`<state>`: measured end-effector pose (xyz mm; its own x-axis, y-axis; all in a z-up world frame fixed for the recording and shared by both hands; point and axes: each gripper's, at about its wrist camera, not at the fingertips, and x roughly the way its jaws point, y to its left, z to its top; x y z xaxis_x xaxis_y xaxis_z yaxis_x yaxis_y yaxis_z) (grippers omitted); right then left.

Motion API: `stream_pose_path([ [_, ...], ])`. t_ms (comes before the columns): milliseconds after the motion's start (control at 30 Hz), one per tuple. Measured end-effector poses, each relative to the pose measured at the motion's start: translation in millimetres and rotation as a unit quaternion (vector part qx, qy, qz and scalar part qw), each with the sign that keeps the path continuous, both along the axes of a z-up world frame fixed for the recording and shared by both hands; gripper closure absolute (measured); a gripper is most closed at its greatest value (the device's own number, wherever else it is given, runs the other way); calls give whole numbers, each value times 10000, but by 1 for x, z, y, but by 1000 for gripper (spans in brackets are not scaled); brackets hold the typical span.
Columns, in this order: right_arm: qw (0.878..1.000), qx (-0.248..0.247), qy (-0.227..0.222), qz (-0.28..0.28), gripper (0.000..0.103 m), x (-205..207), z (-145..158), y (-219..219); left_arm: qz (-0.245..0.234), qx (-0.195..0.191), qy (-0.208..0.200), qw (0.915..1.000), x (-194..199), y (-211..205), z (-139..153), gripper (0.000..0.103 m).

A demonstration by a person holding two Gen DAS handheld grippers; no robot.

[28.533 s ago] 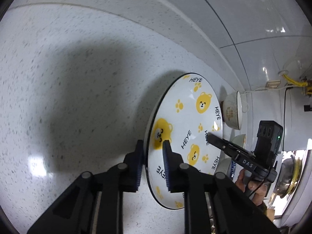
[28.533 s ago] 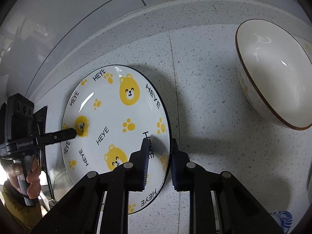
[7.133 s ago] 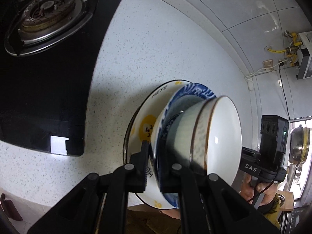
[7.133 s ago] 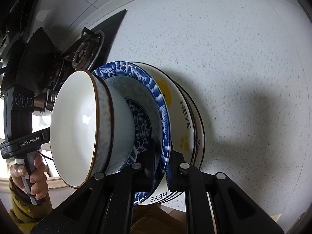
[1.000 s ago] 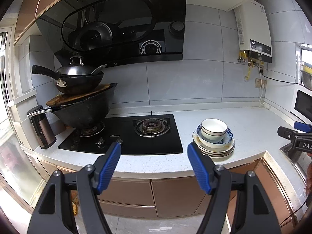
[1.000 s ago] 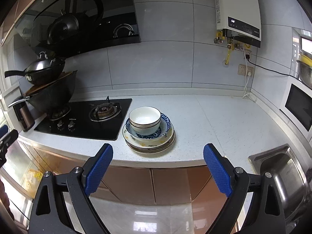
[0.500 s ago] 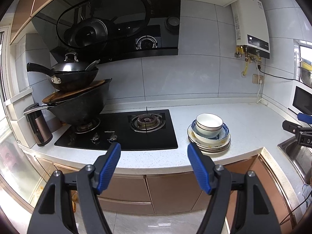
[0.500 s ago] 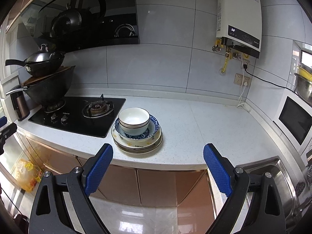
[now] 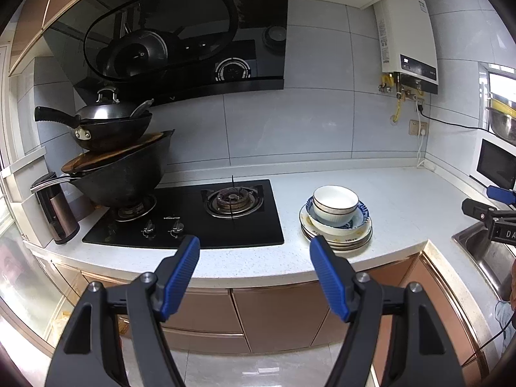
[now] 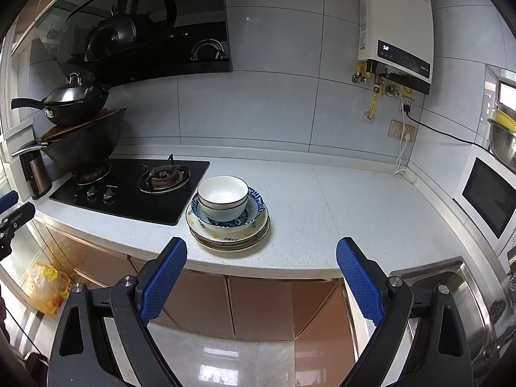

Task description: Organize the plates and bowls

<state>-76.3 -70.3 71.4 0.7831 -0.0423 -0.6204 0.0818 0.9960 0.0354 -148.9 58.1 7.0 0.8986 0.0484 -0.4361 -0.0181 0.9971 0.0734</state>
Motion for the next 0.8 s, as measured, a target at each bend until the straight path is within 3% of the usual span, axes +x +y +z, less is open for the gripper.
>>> stream_pose_path([
  [400,9998,8,10,-194,11,-3,0,-6,-262,86,65,9996,7,-12,0,33],
  [800,9999,-62,59,-150,11,-2,0,2,-259,-151,87,9995,8,-13,-1,33],
])
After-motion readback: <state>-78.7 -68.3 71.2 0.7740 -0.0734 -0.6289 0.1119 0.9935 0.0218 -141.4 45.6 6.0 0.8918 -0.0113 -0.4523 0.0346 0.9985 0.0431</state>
